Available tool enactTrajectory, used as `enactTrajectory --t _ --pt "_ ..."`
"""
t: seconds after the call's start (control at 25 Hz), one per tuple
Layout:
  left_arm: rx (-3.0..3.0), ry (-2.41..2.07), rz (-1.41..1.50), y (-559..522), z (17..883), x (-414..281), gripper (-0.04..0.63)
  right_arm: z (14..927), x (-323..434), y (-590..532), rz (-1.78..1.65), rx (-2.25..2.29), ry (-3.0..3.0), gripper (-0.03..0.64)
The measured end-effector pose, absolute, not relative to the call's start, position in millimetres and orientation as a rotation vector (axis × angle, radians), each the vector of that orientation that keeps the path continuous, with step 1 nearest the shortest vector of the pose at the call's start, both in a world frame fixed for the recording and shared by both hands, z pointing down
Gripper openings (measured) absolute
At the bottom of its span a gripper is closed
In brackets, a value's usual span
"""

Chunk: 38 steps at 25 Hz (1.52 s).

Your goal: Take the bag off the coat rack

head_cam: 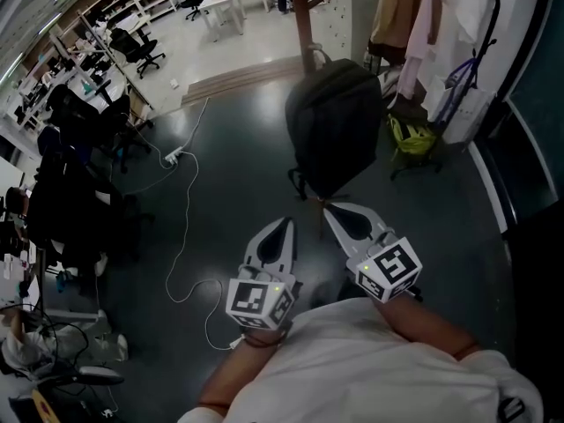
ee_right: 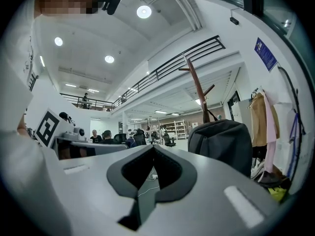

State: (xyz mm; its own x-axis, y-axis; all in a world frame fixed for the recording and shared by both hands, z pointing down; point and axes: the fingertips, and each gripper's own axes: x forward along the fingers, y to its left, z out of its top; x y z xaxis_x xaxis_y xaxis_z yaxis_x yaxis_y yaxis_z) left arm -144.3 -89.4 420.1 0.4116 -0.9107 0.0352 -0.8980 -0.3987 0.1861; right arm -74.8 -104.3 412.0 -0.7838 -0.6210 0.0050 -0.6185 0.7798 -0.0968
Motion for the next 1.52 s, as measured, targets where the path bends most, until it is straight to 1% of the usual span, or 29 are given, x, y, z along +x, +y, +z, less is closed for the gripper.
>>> enactTrajectory --t 0.8,1.16,1.52 --pt "2.457 -1.651 -0.110 -204 416 -134 0.002 404 -56 -231 -0.110 -1.003 2.925 0.003" --pt "2.459 -1.693 -0.111 -266 406 -120 0.002 385 -34 -308 -0.030 -0.977 2.909 0.003" --pt "2.422 -1.750 -0.065 -314 402 -112 0.002 354 -30 -386 0.099 -0.882 2.963 0.012"
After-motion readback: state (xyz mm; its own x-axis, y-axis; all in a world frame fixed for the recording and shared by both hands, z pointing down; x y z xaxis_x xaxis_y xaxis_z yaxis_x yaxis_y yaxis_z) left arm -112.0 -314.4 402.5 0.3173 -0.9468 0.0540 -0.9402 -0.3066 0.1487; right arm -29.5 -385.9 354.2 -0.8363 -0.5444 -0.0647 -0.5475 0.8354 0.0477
